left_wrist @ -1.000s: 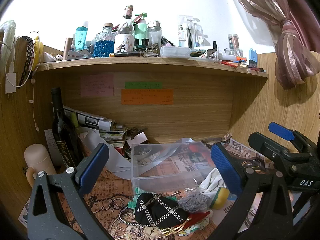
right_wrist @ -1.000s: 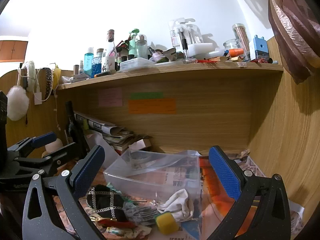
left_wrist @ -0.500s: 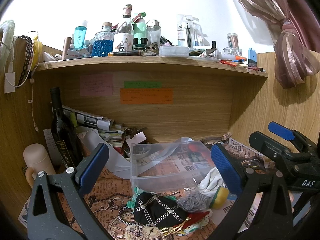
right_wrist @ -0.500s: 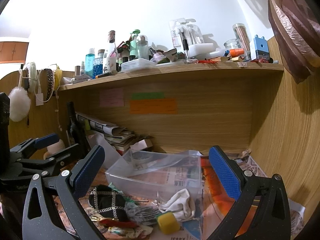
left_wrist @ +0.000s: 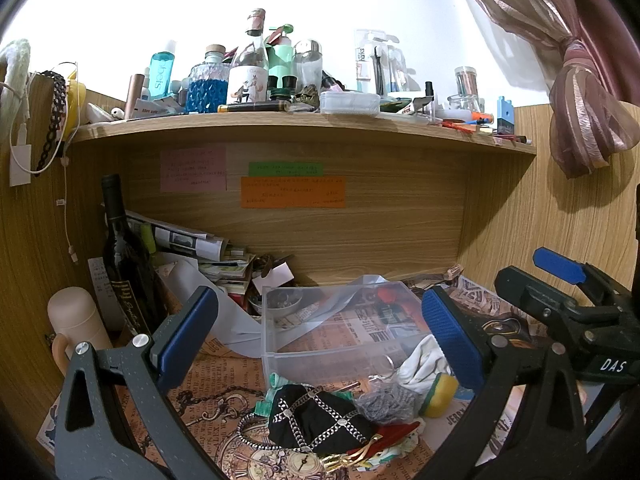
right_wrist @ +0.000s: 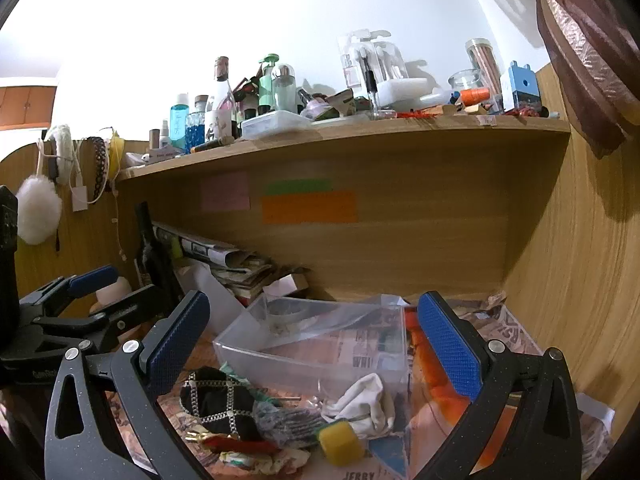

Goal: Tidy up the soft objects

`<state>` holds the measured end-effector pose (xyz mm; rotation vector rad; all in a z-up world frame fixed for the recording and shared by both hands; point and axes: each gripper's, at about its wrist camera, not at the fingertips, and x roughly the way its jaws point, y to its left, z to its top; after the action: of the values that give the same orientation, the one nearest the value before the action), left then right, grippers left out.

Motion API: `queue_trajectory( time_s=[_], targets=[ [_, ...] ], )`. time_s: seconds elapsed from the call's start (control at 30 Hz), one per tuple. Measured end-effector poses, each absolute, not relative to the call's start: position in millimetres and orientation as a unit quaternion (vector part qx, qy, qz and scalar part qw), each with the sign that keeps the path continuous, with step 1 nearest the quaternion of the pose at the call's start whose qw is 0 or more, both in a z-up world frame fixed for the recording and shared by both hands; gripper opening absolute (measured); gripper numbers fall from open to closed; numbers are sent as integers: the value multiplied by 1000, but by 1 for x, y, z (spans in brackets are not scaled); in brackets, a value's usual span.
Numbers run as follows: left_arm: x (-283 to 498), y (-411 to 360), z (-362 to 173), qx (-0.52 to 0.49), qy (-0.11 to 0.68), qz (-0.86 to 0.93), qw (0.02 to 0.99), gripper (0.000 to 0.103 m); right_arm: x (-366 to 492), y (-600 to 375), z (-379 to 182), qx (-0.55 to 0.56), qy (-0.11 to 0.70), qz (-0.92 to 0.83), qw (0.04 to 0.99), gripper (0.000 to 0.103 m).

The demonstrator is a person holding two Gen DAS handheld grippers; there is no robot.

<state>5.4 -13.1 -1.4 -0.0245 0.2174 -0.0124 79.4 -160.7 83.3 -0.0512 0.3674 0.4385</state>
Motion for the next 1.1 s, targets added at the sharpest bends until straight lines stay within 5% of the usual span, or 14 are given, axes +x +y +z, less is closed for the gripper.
queue_trajectory(
  time_s=[0.47,0.57,0.87,1.1],
  targets=[
    [18,-1,-29,-23,165,-15,986,102,87,-168,60,-31,221,218,950,97],
    [27,5,-44,-29,202,-15,979,86,89,-170,49,-37,245,218,944,91],
    [42,24,-90,-55,284,-16,957,75,95,-180,12,-40,316,223,921,72],
    [51,25,-110,-62,321,-17,945,55,98,-188,-14,-32,370,222,901,60]
  ],
)
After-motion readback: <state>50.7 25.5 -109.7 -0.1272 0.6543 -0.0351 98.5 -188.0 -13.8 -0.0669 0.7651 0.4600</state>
